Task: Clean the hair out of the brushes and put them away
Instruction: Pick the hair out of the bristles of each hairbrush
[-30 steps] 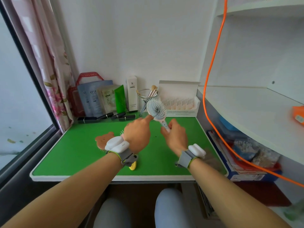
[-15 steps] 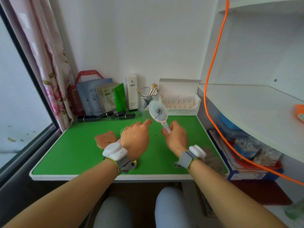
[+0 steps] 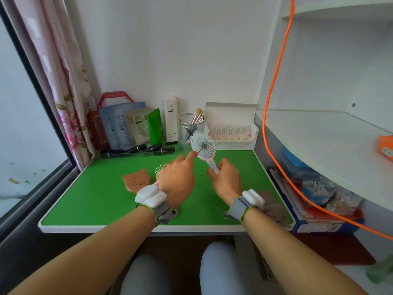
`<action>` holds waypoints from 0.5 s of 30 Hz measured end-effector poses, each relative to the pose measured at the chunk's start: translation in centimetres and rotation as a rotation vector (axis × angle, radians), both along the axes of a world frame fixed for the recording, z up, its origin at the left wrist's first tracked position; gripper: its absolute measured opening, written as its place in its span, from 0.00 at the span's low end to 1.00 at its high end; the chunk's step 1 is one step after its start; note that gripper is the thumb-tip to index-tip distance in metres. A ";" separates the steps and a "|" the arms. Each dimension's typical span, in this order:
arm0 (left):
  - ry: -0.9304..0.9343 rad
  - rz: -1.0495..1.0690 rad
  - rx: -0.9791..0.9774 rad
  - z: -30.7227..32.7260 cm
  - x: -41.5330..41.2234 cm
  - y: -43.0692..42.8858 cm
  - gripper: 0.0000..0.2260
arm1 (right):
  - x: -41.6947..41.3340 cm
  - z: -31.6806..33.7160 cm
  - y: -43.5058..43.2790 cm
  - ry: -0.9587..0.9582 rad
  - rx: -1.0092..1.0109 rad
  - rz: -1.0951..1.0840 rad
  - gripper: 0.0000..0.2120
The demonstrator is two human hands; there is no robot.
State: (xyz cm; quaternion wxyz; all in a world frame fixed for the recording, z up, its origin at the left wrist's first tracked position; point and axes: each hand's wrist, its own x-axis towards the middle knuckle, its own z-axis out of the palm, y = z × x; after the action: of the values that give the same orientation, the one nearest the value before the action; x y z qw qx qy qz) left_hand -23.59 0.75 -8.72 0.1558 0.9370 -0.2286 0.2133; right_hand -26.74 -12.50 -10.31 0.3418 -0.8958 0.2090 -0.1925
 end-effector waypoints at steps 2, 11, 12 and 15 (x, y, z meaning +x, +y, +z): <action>0.011 0.005 0.015 -0.1 0.0 0.3 0.23 | 0.0 0.1 -0.2 0.004 0.014 -0.020 0.11; 0.070 0.022 0.061 0.2 0.4 0.1 0.22 | -0.5 0.0 0.8 0.006 -0.044 0.005 0.10; 0.071 0.020 0.052 0.3 0.5 0.1 0.22 | -0.5 -0.1 0.9 0.008 -0.055 0.006 0.10; 0.048 0.012 0.017 0.3 0.2 0.1 0.22 | -0.5 -0.1 0.9 0.003 -0.048 0.000 0.10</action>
State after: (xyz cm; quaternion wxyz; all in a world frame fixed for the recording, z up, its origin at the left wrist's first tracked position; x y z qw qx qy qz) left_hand -23.41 0.83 -8.42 0.1517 0.9445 -0.2210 0.1899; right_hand -27.22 -11.64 -10.40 0.3201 -0.9039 0.2048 -0.1962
